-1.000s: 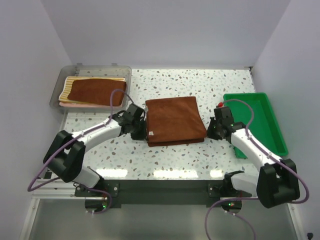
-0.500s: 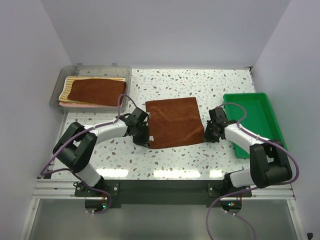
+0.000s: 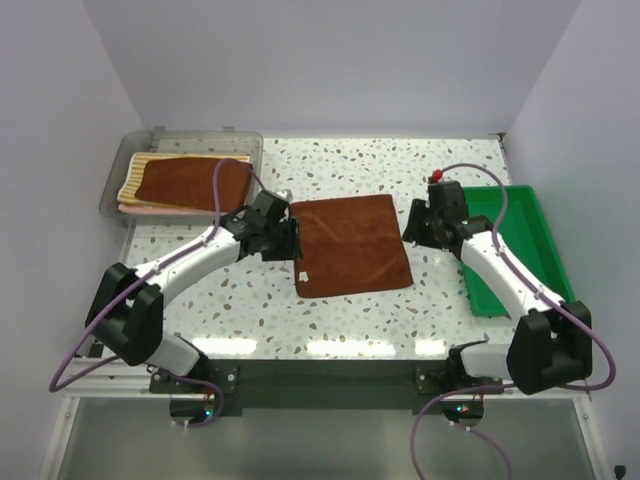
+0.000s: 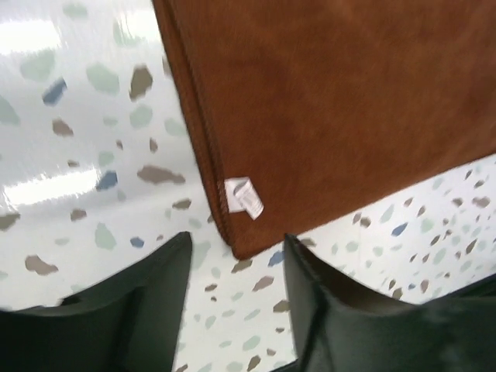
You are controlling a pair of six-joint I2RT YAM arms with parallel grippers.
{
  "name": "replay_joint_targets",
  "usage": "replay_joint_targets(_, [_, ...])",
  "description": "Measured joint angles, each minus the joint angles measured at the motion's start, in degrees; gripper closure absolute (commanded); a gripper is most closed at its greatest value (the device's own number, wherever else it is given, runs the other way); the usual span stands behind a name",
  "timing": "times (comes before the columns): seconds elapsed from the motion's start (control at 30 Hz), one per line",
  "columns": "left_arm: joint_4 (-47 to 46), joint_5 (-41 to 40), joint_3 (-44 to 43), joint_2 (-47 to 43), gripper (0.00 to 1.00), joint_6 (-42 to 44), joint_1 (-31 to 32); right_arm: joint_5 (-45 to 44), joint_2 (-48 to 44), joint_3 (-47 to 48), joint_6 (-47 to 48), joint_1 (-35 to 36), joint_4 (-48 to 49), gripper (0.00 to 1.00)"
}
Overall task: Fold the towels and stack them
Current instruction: Fold the towel
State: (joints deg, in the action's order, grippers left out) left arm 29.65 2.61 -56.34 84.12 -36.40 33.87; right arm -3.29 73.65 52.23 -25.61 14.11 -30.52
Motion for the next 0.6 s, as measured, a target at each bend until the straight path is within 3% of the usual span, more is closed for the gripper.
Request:
replay_joint_targets(0.17, [-2.7,-1.1,-8.1,7.0,0.64,1.1,-1.2,2.8,7.7,6.4,1.7,0.0,5.1,0.63])
replay_joint_targets(0.33, [-6.1,-1.4,-12.6,16.0,0.66,2.7,-1.4,5.9,18.2,7.7,1.4,0.0,9.2,0.71])
replay_joint_targets(0.6, [-8.2,-1.5,-11.0,22.4,0.72,3.8,-2.4,8.9,22.8,4.5,0.8,0.0,10.6,0.71])
